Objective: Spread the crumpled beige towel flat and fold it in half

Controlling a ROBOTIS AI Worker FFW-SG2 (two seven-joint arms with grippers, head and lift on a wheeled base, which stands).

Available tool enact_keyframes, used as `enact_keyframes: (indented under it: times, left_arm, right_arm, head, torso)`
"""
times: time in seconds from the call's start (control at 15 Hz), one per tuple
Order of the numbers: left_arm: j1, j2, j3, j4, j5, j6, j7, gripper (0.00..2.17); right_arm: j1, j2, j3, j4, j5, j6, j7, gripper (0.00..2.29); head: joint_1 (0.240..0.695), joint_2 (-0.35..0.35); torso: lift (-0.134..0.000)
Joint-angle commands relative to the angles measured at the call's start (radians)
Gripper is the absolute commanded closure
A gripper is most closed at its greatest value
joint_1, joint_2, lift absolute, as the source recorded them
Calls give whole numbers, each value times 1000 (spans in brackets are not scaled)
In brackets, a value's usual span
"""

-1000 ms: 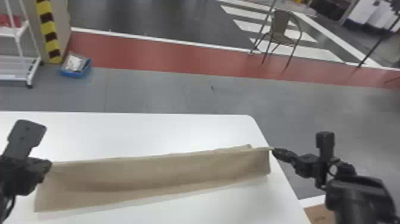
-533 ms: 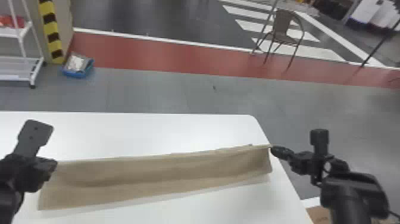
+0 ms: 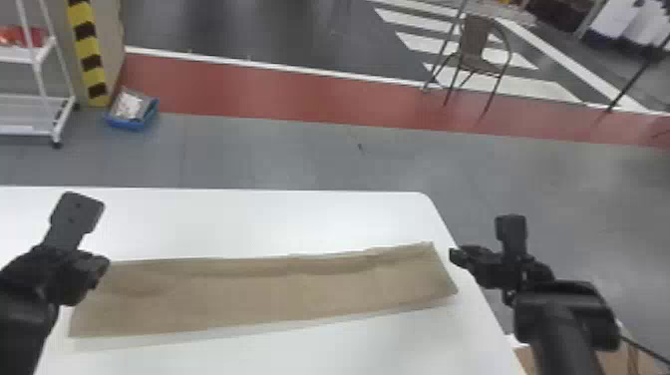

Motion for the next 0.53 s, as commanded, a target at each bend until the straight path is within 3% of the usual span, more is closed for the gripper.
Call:
enact_keyframes:
  times: [0.0,0.07,0.2,0.47]
  left_arm:
    - [-7,-2,1,14,-2,-7,0,468]
    - [-9,-1,3,14,-2,-10,2,248]
    - [-7,-1,8,8,-1,-10,8,215]
    - [94,6,61,-101,5,-47,17,140]
  right_arm:
    - [-25,5,18,42,-16,-34,-84,12]
    - [-40,5,21,62,-24,-52,-116,49]
    - [-19,8,36,44,-30,-83,-98,49]
    - [87,43,19,-134,-53,-12,-20,49]
  head:
    - [695,-342]
    - [695,-343]
    - [695,-343]
    - [695,-311]
  torso:
    - [0]
    - [0]
    - [0]
    - [0]
